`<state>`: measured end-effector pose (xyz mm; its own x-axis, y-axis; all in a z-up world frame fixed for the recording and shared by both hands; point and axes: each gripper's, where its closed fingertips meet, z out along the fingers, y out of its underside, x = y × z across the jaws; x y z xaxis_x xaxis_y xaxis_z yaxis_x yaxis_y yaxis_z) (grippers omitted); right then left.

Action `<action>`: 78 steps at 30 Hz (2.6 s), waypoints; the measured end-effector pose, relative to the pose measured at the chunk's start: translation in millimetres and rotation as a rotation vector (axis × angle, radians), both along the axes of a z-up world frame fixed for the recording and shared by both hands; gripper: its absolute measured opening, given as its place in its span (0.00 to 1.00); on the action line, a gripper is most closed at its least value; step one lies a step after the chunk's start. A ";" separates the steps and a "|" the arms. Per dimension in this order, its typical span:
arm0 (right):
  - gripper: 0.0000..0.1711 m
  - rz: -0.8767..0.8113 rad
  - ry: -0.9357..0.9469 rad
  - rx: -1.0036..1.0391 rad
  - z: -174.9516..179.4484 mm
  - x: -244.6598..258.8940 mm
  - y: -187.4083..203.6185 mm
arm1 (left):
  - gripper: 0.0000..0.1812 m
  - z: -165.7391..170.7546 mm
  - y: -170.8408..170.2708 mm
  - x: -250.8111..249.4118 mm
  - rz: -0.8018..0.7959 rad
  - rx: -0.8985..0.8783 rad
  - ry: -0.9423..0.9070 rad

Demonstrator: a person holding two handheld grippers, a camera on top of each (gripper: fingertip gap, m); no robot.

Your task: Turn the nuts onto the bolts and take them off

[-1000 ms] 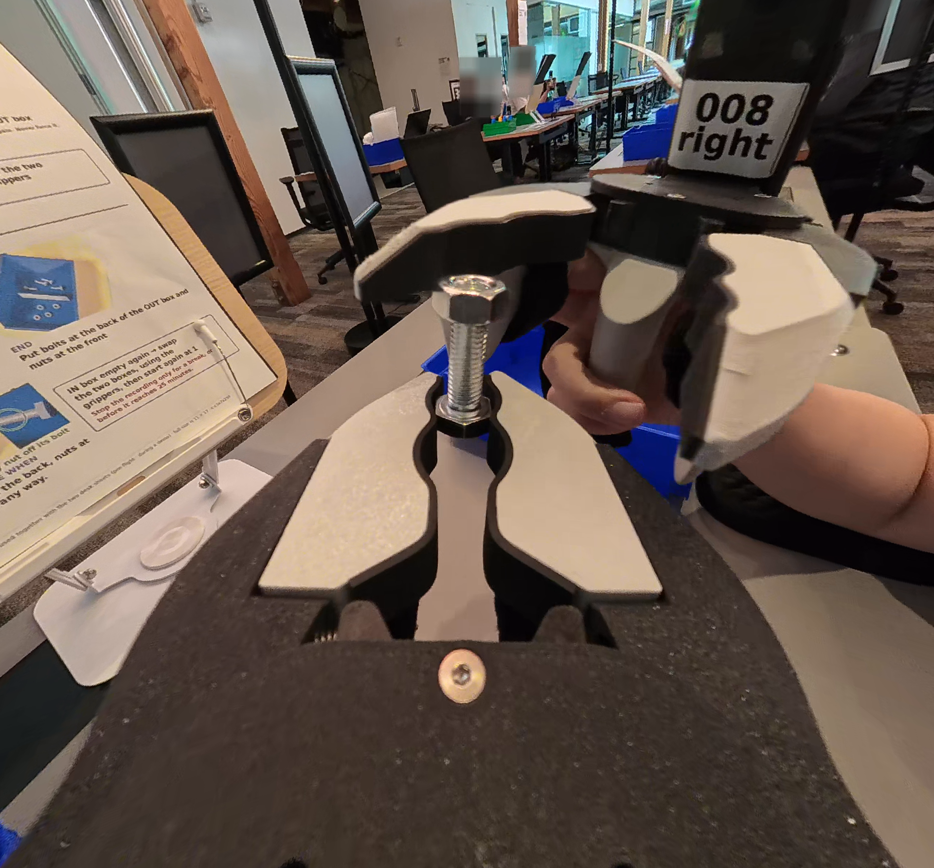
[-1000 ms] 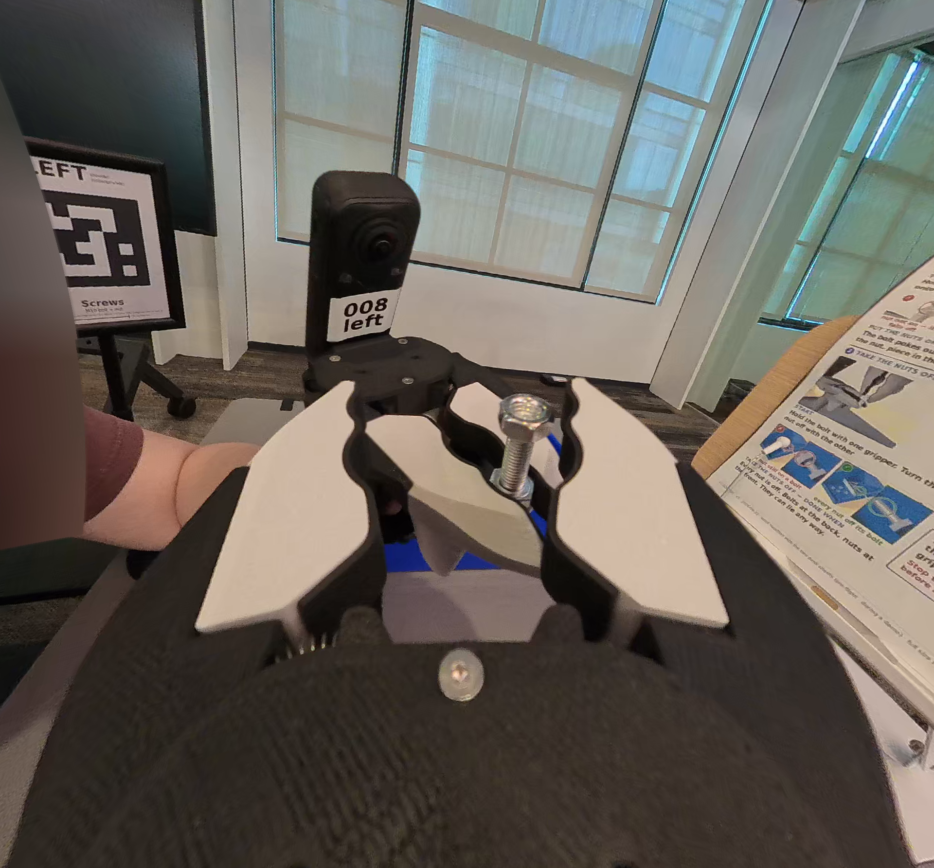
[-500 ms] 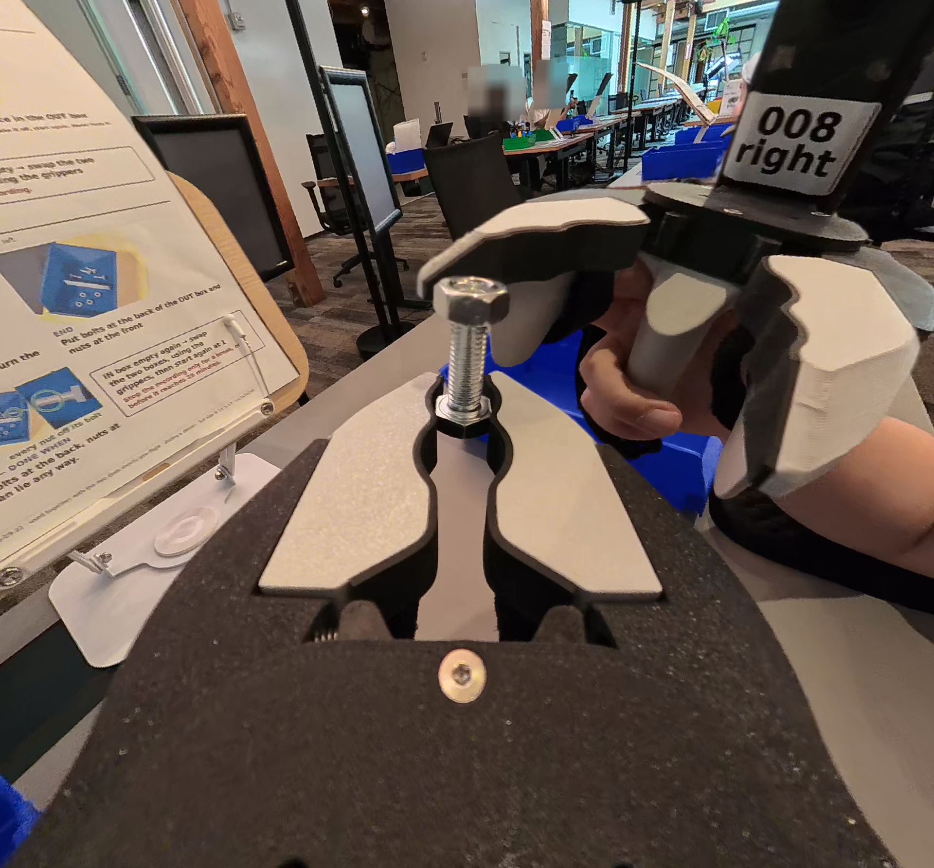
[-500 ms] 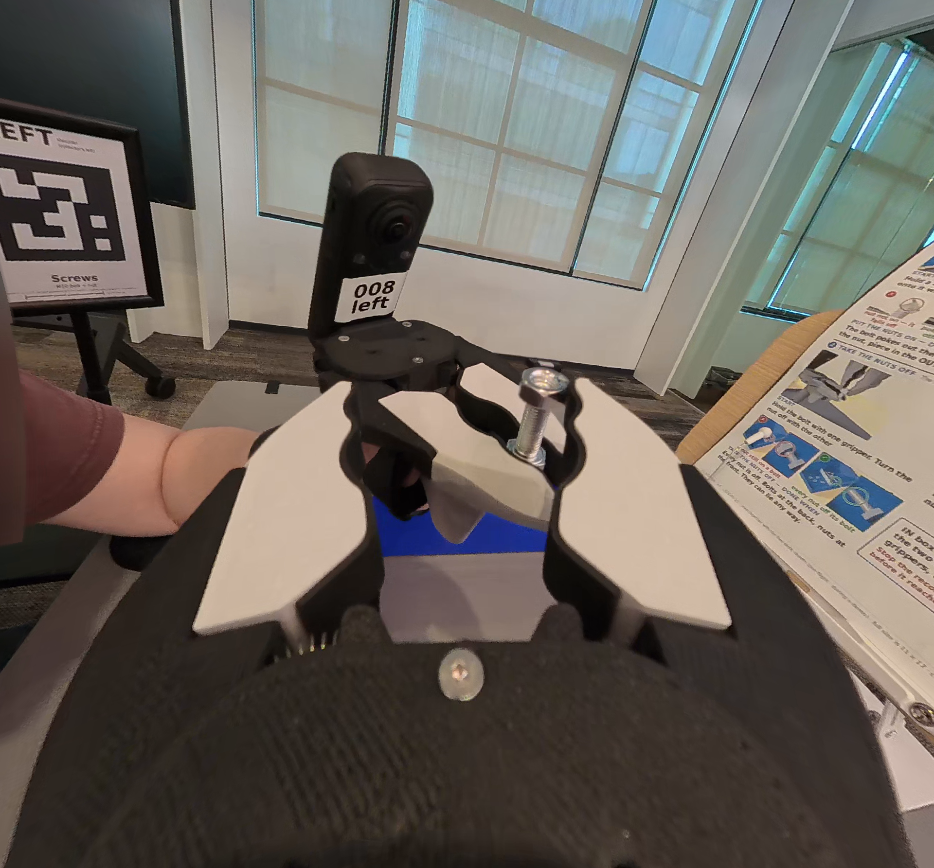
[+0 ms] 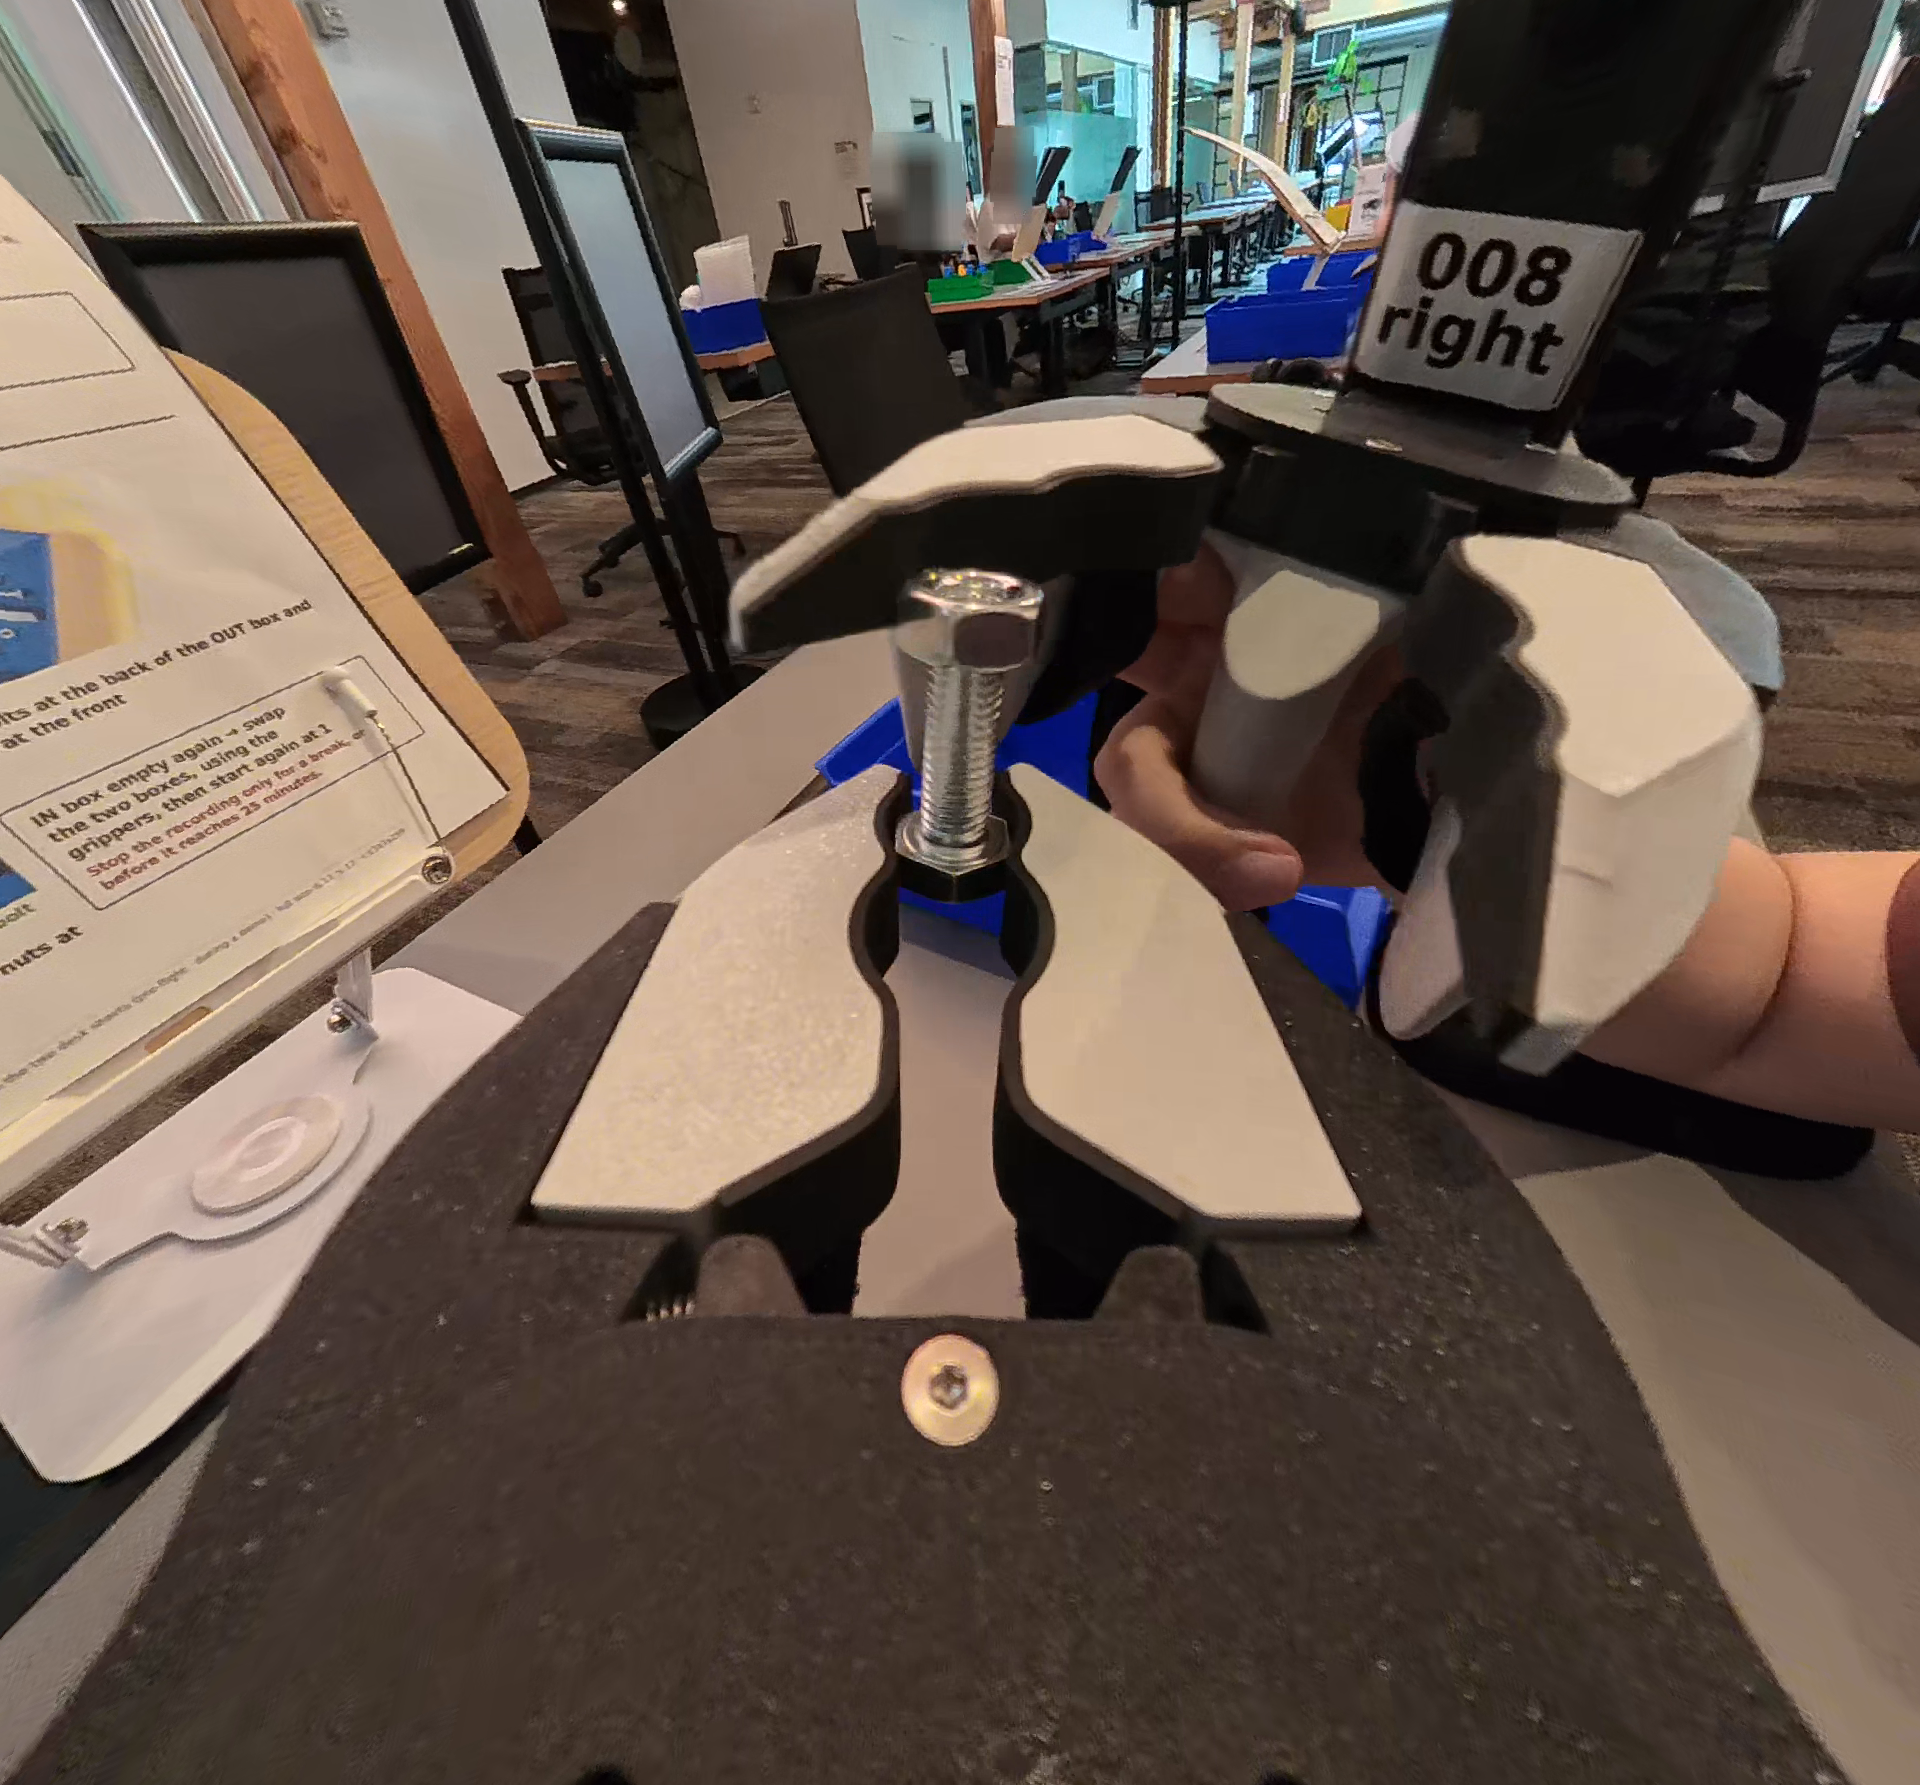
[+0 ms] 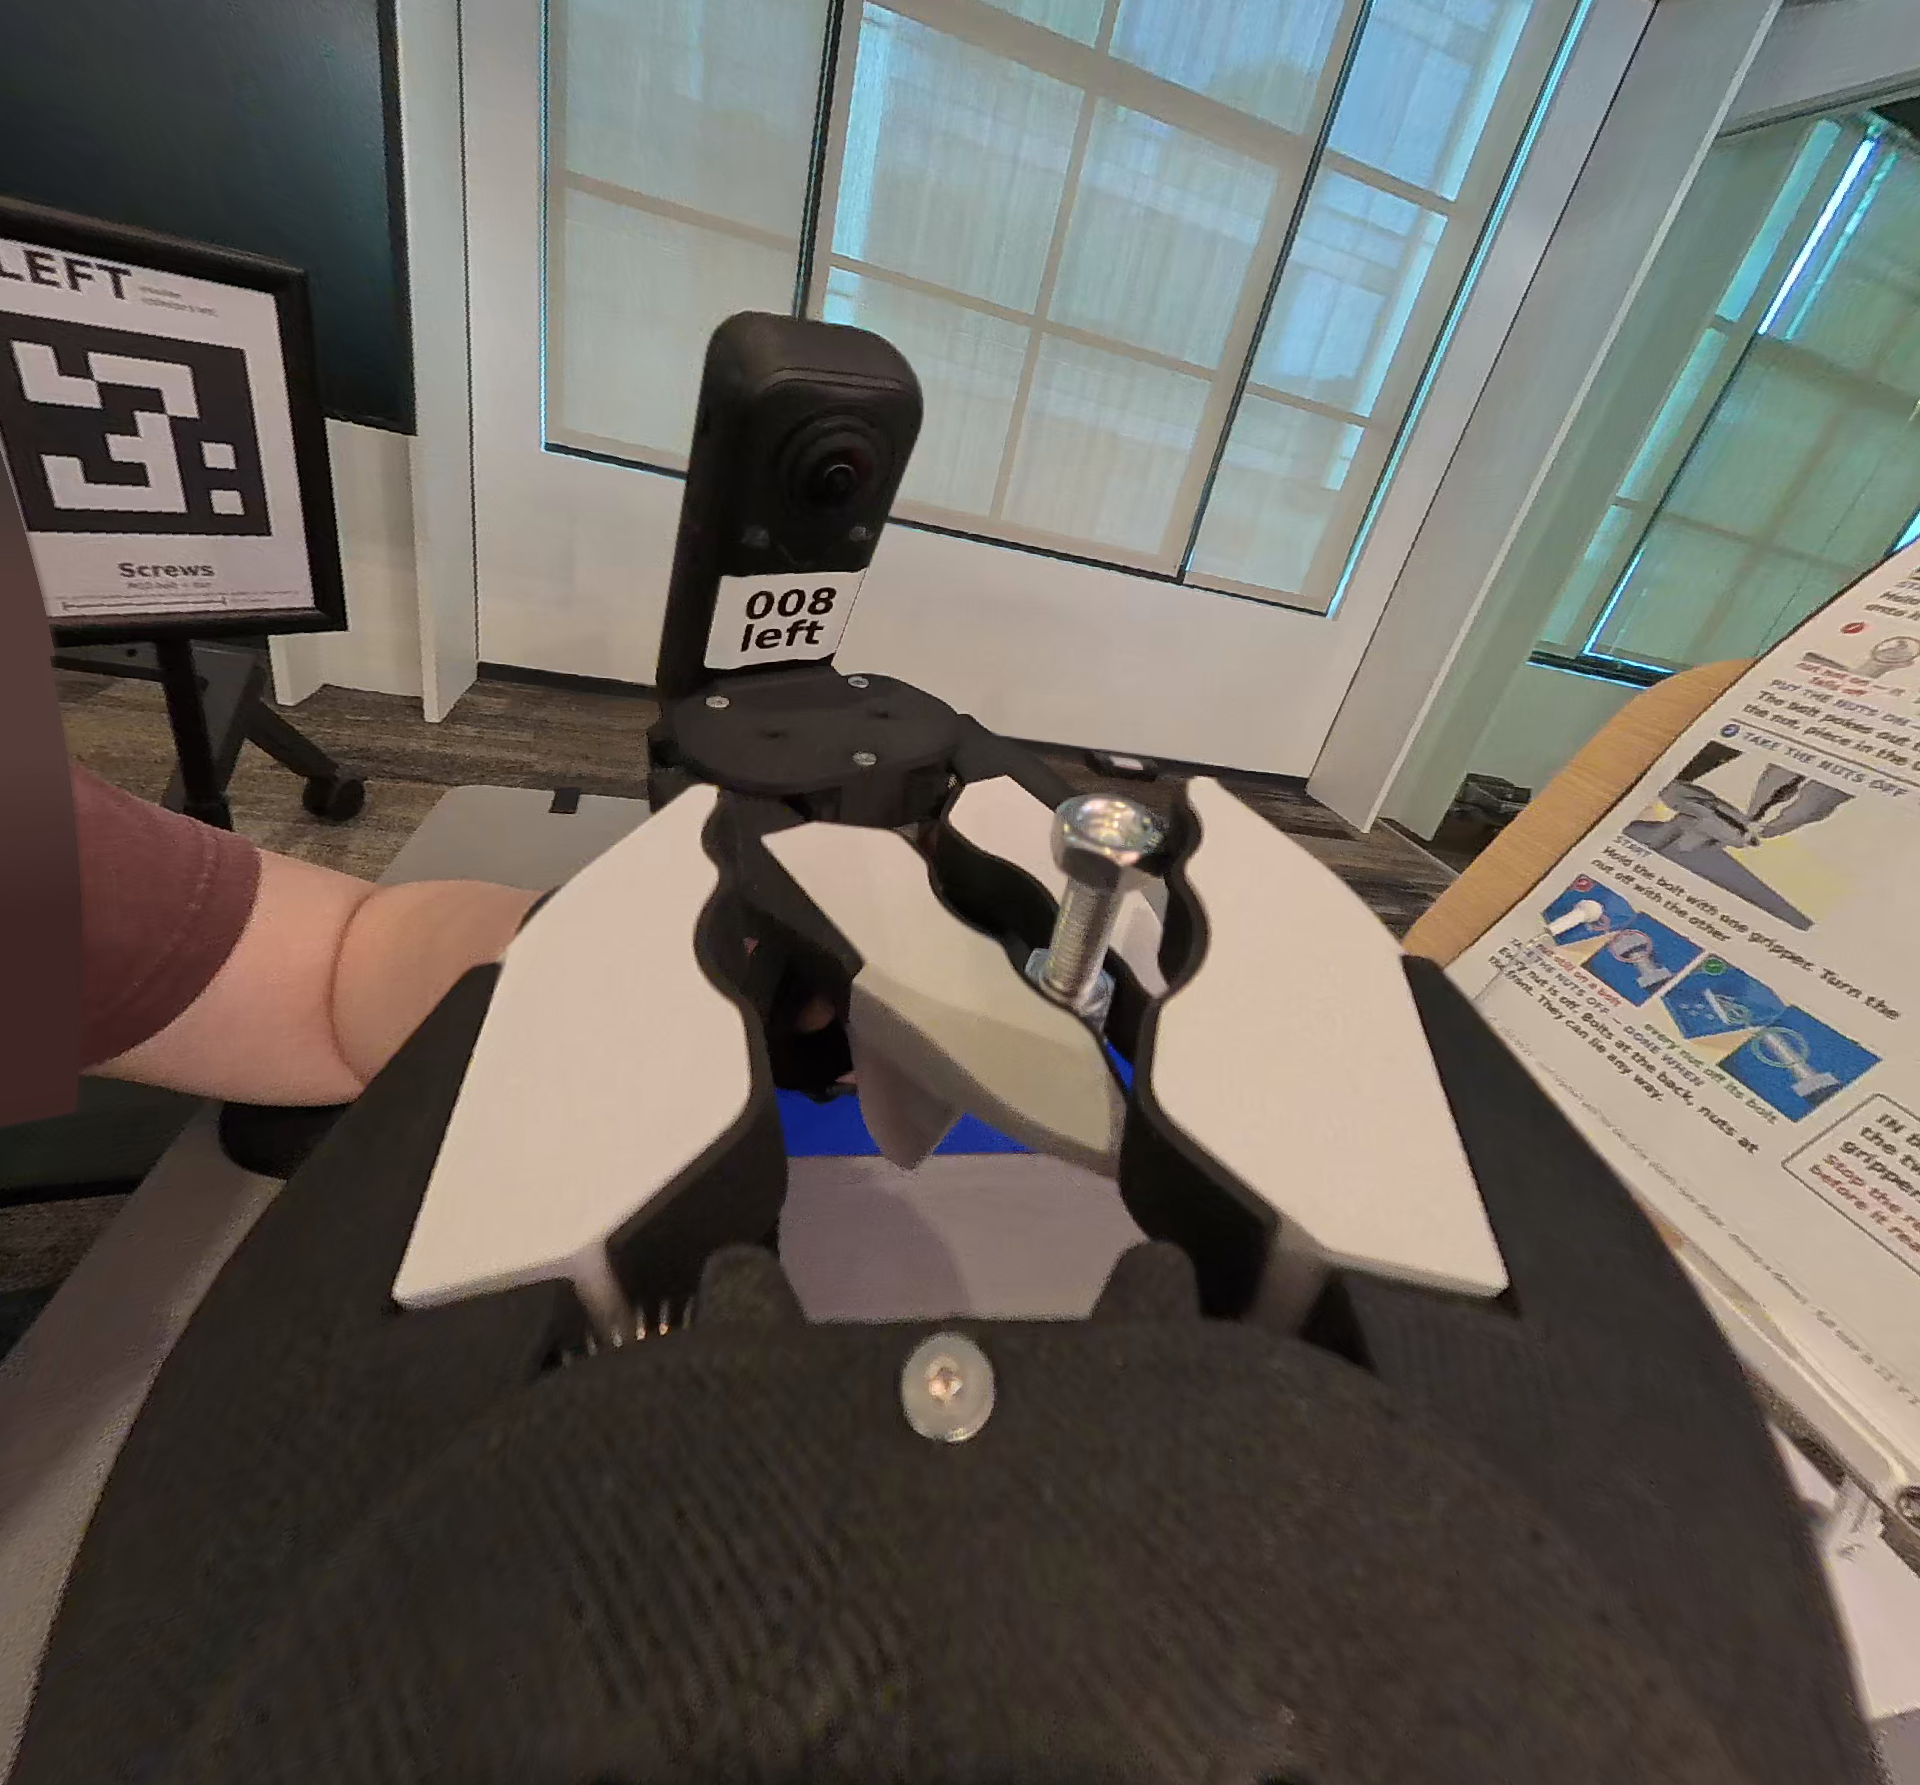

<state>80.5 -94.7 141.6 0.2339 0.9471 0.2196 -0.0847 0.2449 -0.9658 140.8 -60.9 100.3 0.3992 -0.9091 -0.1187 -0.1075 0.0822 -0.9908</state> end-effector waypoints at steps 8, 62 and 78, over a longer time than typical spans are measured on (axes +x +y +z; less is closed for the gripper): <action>0.41 -0.020 0.001 0.025 5.4 7.5 0.5 | 0.08 13.1 18.3 -24.6 0.075 -0.036 -0.064; 0.59 -0.014 0.007 0.049 10.0 -0.9 -14.5 | 0.08 21.4 -1.3 -18.5 -0.023 0.014 -0.054; 0.55 0.004 -0.007 0.035 12.0 1.3 -19.5 | 0.08 25.8 8.0 -28.6 0.025 0.017 -0.077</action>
